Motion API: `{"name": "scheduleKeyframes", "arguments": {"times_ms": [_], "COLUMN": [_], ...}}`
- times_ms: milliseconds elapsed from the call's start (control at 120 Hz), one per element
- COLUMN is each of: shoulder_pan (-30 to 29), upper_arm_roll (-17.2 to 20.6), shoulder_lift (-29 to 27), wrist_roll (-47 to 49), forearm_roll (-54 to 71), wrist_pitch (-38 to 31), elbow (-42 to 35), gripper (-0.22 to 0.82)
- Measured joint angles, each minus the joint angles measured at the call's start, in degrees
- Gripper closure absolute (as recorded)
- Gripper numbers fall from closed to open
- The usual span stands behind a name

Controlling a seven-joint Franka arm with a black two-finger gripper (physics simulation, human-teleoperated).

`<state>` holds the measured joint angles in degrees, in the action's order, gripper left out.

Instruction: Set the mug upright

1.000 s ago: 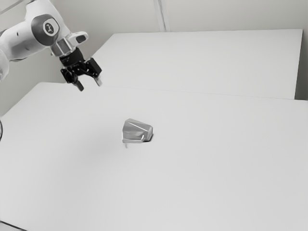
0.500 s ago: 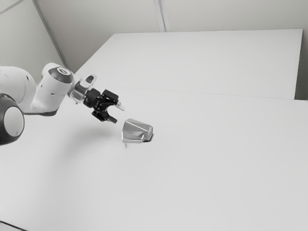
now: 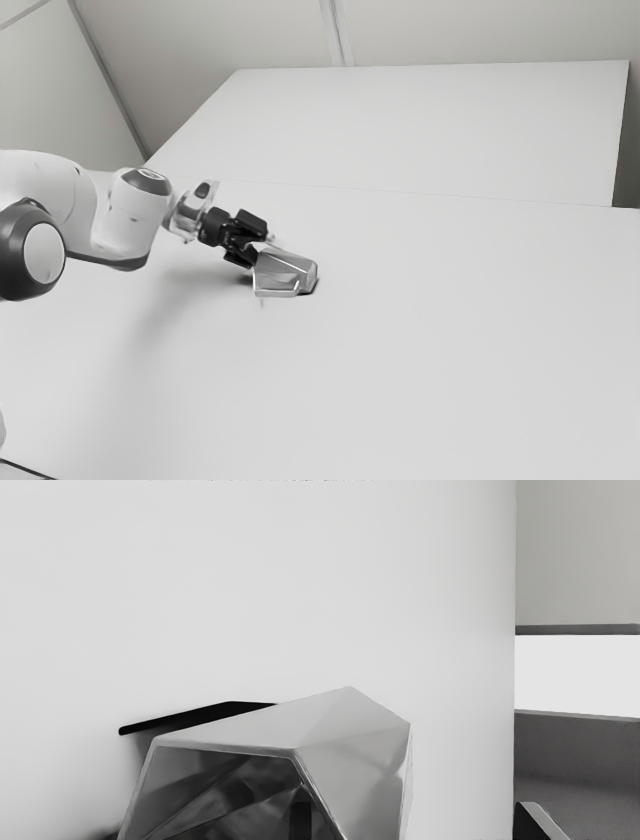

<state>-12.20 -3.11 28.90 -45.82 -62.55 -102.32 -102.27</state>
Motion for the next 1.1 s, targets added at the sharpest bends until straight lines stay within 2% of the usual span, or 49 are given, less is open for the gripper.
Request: {"name": "scheduleKeyframes", "arguments": {"times_ms": [67,142,342,550,717,800,900,1100], "shoulder_pan": [-0.01,-0.01,0.06,1.14,4.63,5.19,5.44,5.84], "upper_arm_roll": [0.08,0.11,0.12,0.07,0.47,1.29,4.0,4.88], "shoulder_lift": [-0.02,-0.03,-1.1,-8.0,-15.97,-17.53,-18.43,-21.68], "wrist_roll": [-1.27,-2.53,-5.25,-6.65,-1.51,2.6,8.04,17.65], "forearm_roll": [-0.84,-1.39,-1.9,1.69,22.76,34.37,48.03,58.69], "wrist_pitch": [0.4,0.71,1.15,0.31,-2.91,-4.14,-6.91,-17.7], "elbow": [-0.04,-0.05,-0.05,-1.63,-1.81,-1.81,-2.09,-12.93], "gripper": [0.47,0.58,0.72,0.76,0.77,0.78,0.78,0.78]}}
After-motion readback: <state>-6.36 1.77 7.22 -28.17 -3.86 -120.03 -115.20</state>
